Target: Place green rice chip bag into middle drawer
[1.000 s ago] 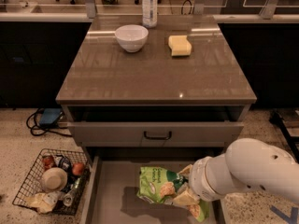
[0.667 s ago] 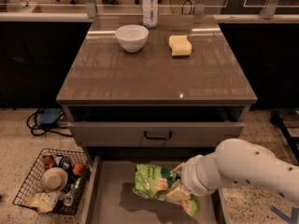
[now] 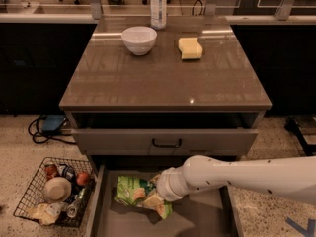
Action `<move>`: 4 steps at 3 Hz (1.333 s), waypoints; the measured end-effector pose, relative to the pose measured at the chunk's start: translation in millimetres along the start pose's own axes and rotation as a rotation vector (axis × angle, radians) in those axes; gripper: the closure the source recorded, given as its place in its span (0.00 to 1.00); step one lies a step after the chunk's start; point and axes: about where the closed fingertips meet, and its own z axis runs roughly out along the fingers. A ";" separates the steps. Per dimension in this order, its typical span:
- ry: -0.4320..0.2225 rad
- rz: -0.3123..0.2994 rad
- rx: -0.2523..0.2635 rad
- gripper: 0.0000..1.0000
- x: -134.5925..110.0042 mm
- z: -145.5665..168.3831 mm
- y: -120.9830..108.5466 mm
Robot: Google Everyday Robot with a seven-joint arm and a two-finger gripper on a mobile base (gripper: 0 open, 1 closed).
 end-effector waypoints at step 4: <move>0.067 0.069 0.065 0.59 41.9 63.1 5.3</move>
Offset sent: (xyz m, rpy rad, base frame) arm -0.0247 -0.0107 -0.1143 -0.1272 0.0587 -0.1947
